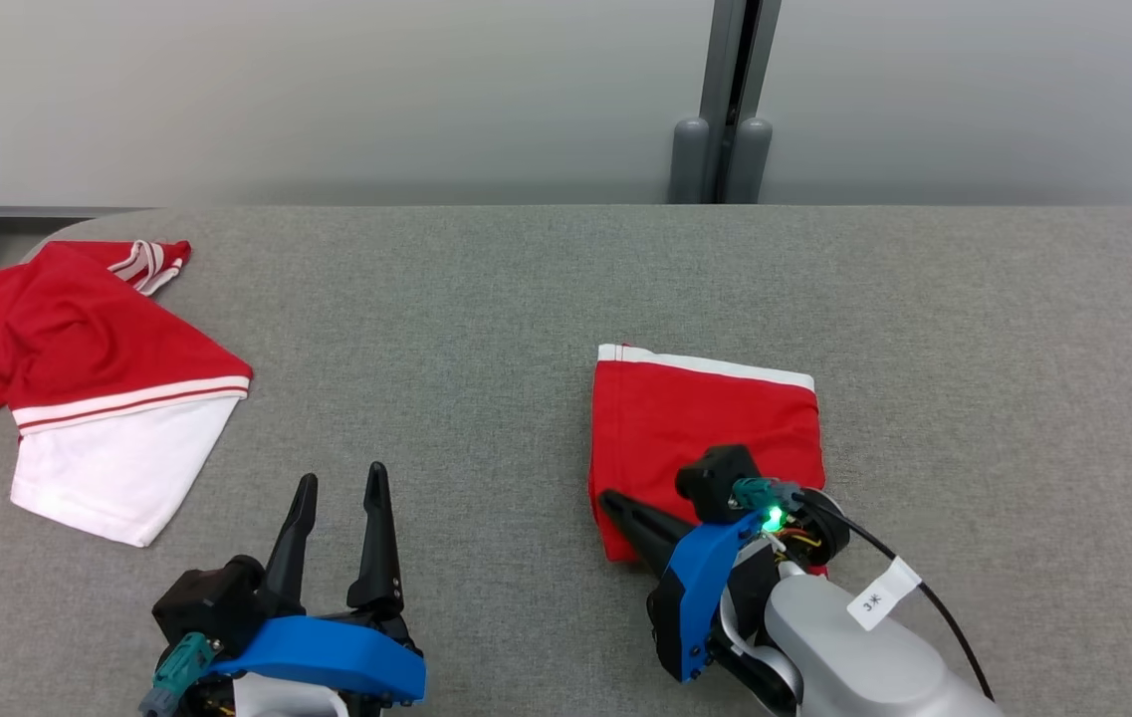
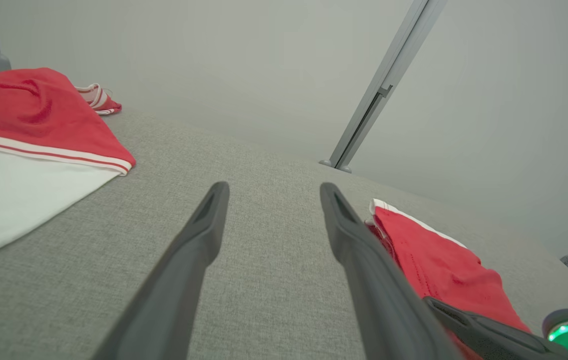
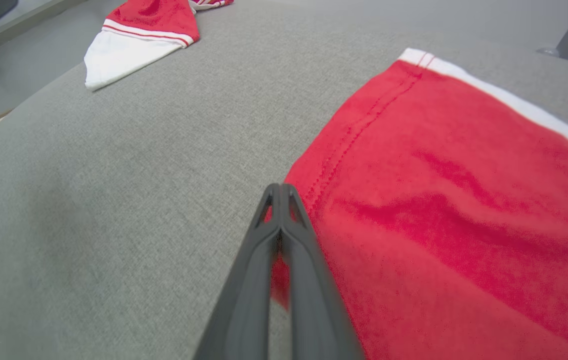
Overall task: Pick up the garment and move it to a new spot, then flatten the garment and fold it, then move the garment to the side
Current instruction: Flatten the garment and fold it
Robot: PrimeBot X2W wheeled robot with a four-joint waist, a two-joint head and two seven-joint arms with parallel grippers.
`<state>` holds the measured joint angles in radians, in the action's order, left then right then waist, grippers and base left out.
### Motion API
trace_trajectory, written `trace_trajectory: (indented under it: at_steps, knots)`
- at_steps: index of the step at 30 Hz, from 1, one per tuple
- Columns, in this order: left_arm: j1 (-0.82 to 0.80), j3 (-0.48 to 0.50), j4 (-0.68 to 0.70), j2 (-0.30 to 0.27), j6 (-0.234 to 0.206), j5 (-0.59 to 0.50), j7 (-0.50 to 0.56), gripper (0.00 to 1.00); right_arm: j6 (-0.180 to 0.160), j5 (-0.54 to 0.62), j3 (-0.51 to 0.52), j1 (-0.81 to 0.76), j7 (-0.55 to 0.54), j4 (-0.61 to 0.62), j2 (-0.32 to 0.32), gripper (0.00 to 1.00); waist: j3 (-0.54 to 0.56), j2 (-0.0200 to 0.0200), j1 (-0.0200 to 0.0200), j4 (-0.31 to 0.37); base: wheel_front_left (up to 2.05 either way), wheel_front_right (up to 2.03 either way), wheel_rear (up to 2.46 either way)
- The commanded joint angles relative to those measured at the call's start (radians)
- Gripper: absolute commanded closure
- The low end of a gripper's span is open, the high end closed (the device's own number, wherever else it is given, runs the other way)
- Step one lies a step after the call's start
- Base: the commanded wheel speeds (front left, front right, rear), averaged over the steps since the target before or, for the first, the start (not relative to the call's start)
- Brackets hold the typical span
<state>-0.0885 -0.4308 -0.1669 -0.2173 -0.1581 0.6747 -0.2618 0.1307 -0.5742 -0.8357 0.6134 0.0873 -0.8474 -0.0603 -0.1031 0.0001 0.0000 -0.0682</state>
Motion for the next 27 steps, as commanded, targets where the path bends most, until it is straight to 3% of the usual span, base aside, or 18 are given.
trace_trajectory:
  at_steps: [1,2,4,10,16,23,27]
  knots:
    - [-0.008,0.006,-0.002,-0.004,0.000,-0.003,-0.004,0.00,0.000,0.003,0.005,0.006,0.011,0.001,0.002,1.00,0.005,-0.0001,0.0000,0.004,0.00,0.00,0.00]
    - [-0.006,0.011,-0.002,-0.005,0.000,-0.006,-0.004,0.00,0.000,0.003,0.017,0.008,0.029,0.000,0.002,0.86,0.009,-0.0001,0.0000,0.008,0.00,0.00,0.00]
    - [-0.001,0.023,0.001,-0.009,0.004,-0.017,-0.005,0.00,0.000,0.003,0.065,0.009,0.086,0.006,0.002,0.02,0.023,-0.0001,0.0000,0.018,0.00,0.00,0.00]
    - [0.015,0.040,-0.007,-0.014,0.006,-0.045,-0.004,0.00,0.000,0.040,0.201,-0.016,0.152,0.009,-0.011,0.00,0.043,-0.0001,0.0000,0.038,0.00,0.00,0.00]
    - [0.038,0.056,-0.028,-0.010,0.009,-0.075,-0.005,0.00,0.000,0.169,0.460,-0.109,0.178,0.045,-0.015,0.00,0.062,-0.0001,0.0000,0.055,0.00,0.00,0.00]
    - [0.079,0.088,-0.045,0.016,0.020,-0.082,-0.005,0.00,0.000,0.346,0.730,-0.313,0.178,0.223,0.008,0.00,0.077,-0.0001,0.0000,0.064,0.00,0.00,0.00]
    - [0.108,0.111,-0.052,0.023,0.028,-0.090,-0.005,0.00,0.000,0.351,0.758,-0.401,0.178,0.315,0.011,0.00,0.081,-0.0001,0.0000,0.065,0.00,0.00,0.00]
